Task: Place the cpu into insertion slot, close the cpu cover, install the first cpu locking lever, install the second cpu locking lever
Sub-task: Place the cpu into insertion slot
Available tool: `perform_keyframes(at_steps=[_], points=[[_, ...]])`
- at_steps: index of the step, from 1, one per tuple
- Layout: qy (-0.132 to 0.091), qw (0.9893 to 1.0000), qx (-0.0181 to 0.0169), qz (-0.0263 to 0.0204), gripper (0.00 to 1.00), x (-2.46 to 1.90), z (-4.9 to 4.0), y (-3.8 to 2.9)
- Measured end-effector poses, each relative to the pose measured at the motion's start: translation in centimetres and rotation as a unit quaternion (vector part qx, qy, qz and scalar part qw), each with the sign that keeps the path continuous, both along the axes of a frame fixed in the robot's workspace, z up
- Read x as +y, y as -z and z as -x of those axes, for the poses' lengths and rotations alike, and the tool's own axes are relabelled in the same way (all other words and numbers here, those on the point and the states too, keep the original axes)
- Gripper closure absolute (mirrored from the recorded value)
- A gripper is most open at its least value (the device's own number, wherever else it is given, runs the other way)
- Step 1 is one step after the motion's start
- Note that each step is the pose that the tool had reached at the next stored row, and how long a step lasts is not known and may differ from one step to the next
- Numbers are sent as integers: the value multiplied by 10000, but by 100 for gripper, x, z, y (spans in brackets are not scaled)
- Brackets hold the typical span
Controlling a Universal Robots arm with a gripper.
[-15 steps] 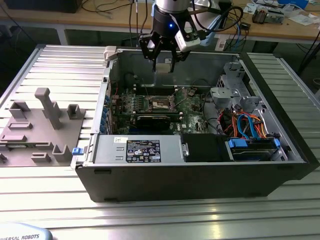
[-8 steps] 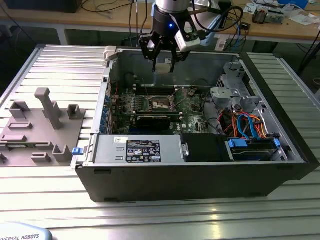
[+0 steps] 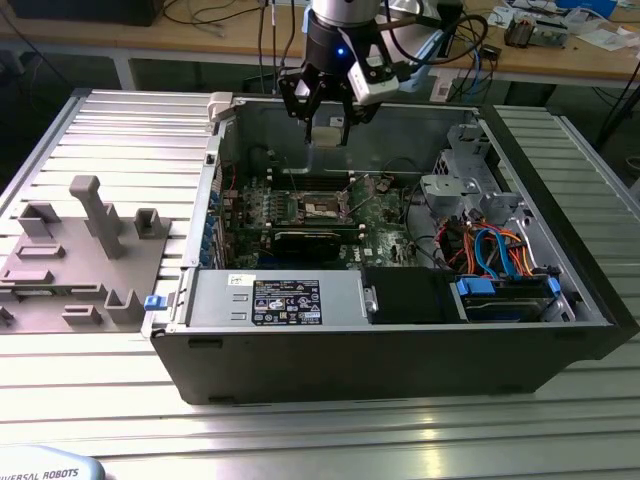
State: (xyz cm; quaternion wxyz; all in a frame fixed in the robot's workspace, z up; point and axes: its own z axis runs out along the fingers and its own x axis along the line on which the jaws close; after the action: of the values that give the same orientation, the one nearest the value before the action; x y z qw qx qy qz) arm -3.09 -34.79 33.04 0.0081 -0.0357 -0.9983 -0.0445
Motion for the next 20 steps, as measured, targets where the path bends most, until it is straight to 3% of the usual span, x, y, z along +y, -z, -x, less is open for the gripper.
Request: perform_keyframes(at_steps=[8,20], points=[[191,9998,0,1,46,0,0,3],[266,9996,0,0,46,0,0,5]])
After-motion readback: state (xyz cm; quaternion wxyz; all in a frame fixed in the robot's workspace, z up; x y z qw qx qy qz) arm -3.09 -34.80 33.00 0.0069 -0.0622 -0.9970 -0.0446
